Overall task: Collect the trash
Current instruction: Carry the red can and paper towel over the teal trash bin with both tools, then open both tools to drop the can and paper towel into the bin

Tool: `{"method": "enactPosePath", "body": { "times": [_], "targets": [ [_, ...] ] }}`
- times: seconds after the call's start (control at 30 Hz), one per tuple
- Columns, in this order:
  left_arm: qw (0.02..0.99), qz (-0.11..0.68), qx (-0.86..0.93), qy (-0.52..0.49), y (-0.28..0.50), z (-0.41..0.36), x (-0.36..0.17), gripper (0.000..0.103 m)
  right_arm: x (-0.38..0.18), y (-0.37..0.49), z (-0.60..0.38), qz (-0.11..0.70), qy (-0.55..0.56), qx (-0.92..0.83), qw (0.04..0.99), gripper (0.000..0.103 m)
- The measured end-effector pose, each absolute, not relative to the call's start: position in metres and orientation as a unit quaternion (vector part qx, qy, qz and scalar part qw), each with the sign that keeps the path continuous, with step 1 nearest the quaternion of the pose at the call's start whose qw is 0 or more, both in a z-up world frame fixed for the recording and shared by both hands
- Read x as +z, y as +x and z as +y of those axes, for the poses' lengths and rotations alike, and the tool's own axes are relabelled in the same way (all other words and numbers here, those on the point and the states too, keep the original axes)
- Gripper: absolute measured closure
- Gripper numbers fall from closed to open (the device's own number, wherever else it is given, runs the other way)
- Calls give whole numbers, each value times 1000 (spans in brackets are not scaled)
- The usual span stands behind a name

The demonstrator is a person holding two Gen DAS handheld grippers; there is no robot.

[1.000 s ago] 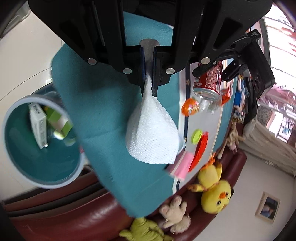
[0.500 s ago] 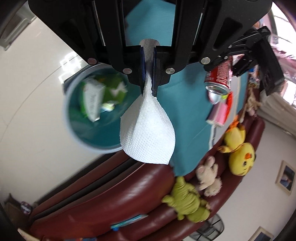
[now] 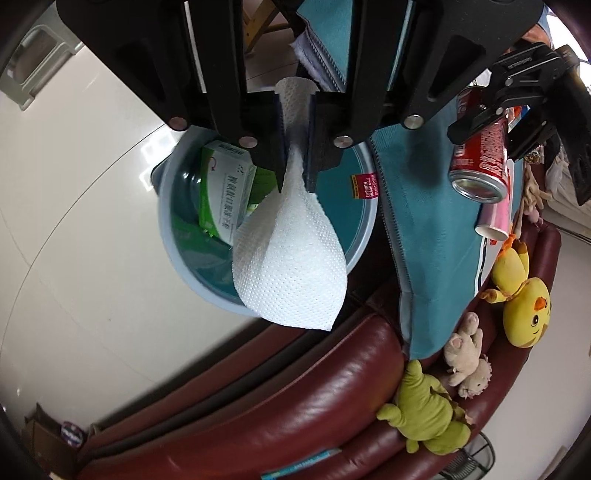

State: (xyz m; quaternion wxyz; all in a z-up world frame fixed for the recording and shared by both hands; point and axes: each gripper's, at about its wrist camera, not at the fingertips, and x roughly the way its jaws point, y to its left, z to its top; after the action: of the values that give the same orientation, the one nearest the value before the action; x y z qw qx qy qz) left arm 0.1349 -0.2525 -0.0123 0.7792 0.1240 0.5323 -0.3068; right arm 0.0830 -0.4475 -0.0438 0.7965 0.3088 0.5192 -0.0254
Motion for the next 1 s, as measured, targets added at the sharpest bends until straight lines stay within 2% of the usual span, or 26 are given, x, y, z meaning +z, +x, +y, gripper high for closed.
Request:
{"method": "enactPosePath", "body": {
  "times": [0.07,0.23,0.33,0.4,0.5,0.73,0.77,0.83,1.0],
  "targets": [
    [777,535,-306,124,139,-255,-15,40,-52,88,-447,525,314,-23,791,60],
    [769,545,-308,128,144,-264,-25,40,-66,93,-451,533,333,-21,778,54],
    [765,549,-310,134,145,-270,-30,40,-65,89,-459,529,338,-31,778,45],
    [762,550,-313,138,146,-276,-32,40,-64,86,-466,525,341,-36,779,44],
    [758,552,-317,145,146,-287,-36,40,-62,81,-475,520,349,-45,778,38],
    [759,550,-308,162,156,-314,-43,38,-61,69,-489,520,359,-57,773,36],
    [761,550,-304,160,159,-316,-44,37,-60,68,-491,520,359,-59,773,36],
    [765,551,-295,155,163,-317,-44,25,-60,66,-494,520,360,-62,772,33],
    [771,548,-291,143,160,-310,-42,19,-58,67,-495,523,356,-65,772,32]
  ]
}}
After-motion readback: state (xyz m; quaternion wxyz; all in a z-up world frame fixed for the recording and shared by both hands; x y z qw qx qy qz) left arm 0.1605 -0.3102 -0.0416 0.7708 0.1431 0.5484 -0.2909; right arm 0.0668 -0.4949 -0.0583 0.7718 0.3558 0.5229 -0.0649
